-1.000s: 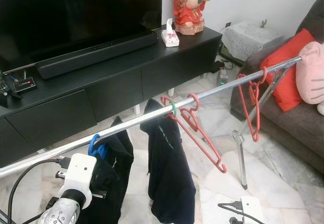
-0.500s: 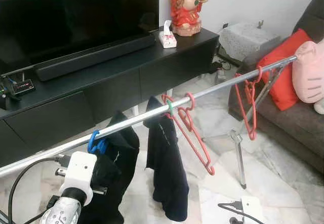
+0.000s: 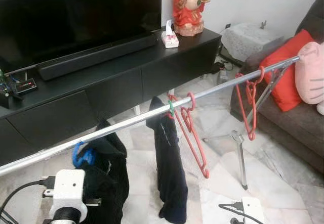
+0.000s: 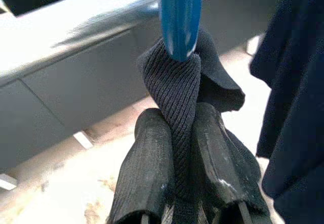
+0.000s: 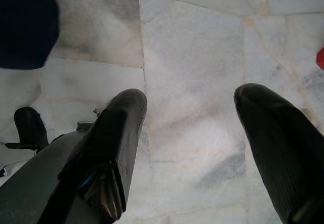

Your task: Hang hanger

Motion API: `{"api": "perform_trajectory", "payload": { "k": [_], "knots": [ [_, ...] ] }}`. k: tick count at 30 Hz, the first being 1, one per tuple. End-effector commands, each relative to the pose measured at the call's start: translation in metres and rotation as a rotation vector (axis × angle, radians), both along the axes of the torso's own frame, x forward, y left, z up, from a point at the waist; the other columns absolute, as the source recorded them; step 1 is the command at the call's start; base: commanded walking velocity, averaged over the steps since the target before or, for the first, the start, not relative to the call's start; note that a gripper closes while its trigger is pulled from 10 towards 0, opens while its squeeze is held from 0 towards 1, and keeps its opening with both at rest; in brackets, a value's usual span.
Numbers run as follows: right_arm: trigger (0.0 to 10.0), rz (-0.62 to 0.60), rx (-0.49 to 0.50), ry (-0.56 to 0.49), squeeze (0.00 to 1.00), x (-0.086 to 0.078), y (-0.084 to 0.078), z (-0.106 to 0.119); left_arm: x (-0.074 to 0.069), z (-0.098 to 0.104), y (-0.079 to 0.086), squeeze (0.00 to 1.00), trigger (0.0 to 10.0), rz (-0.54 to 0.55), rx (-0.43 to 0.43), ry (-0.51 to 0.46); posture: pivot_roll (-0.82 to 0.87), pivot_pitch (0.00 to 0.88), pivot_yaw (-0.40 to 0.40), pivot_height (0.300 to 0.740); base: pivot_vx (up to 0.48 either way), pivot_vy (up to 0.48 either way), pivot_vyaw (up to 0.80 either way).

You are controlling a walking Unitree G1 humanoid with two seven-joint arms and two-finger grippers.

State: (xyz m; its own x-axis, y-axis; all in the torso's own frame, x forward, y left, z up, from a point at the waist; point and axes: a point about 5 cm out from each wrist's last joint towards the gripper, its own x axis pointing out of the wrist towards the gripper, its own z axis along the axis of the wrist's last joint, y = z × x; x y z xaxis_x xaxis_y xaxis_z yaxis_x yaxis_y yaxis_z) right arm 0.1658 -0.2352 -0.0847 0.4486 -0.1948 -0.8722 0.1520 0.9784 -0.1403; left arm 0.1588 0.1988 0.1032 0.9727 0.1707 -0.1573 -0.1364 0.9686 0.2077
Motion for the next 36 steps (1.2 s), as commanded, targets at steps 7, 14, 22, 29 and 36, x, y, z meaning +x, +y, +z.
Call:
{"api": "perform_trajectory", "payload": {
  "k": [7,14,22,29,36],
  "knots": [
    [10.0,-0.012,0.000,-0.002,0.00,-0.001,-0.003,0.000,-0.011,-0.021,0.026,0.00,10.0,0.087,0.047,0.040,-0.01,0.000,-0.011,0.740,0.000,0.000,0.00],
    [10.0,-0.020,-0.001,-0.007,0.00,0.000,-0.003,0.001,-0.004,-0.018,0.023,0.00,10.0,-0.005,0.096,0.019,-0.01,0.000,-0.013,0.740,0.000,0.000,0.00],
    [10.0,-0.017,0.001,-0.010,0.00,0.001,-0.002,0.001,-0.001,-0.012,0.018,0.00,10.0,-0.022,0.082,-0.021,-0.01,0.000,-0.014,0.740,0.000,0.000,0.00],
    [10.0,-0.012,0.005,-0.012,0.00,0.002,-0.002,0.001,0.000,-0.013,0.017,0.00,10.0,-0.030,0.072,-0.018,-0.01,0.000,-0.011,0.740,0.000,0.000,0.00],
    [10.0,-0.001,0.018,-0.027,0.00,0.004,-0.001,0.002,0.000,-0.013,0.015,0.00,10.0,-0.029,0.067,-0.014,-0.01,0.000,-0.010,0.740,0.000,0.000,0.50]
  ]
}}
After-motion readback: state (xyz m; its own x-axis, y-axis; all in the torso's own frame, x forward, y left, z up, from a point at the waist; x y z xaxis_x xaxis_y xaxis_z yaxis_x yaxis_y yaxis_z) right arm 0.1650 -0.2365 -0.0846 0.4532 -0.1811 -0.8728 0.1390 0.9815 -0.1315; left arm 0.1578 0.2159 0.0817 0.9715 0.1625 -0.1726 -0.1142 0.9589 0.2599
